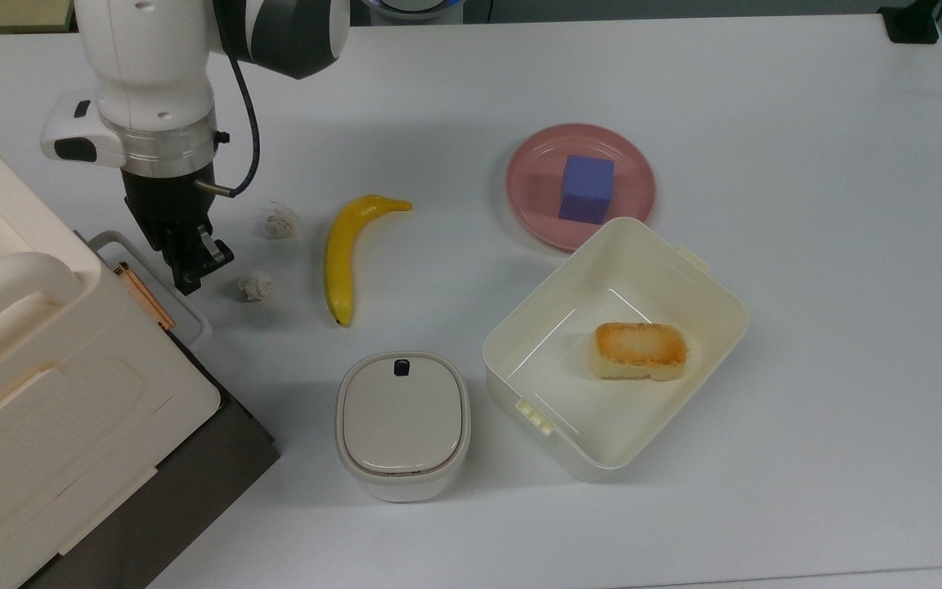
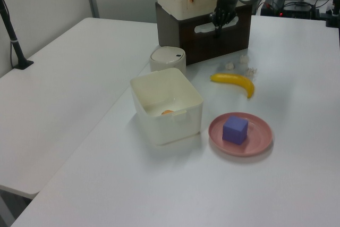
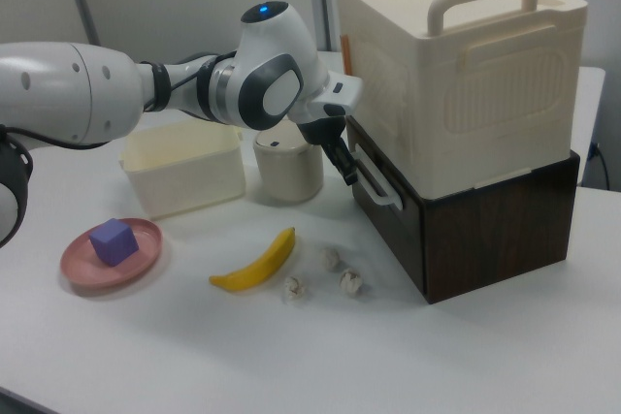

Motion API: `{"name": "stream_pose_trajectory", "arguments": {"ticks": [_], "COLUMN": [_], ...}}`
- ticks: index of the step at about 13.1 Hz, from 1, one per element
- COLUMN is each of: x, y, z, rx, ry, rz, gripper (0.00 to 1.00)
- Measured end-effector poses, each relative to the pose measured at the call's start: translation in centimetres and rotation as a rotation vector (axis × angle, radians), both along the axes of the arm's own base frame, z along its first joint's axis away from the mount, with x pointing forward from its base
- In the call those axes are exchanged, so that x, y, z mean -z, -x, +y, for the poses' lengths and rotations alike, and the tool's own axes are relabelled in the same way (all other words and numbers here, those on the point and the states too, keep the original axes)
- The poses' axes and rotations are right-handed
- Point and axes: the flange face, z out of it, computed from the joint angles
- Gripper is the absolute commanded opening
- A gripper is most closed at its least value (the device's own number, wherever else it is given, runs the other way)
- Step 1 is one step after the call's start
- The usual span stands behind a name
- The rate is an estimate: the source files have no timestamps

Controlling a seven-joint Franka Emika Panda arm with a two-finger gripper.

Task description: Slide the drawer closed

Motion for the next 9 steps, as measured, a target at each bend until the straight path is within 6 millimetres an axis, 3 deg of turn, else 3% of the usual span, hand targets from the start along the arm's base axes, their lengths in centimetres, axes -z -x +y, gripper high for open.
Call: {"name": "stream_pose_trajectory", "arguments": {"ticks": [8,9], "x": [-0.2,-0.1], "y": [0.2,0.4], "z": [0.6,1.0], "rx": [-0.093,-0.127], "ry": [0.022,0.021], "rz": [0.046,0.084], "gripper": [0.25,0.33]}}
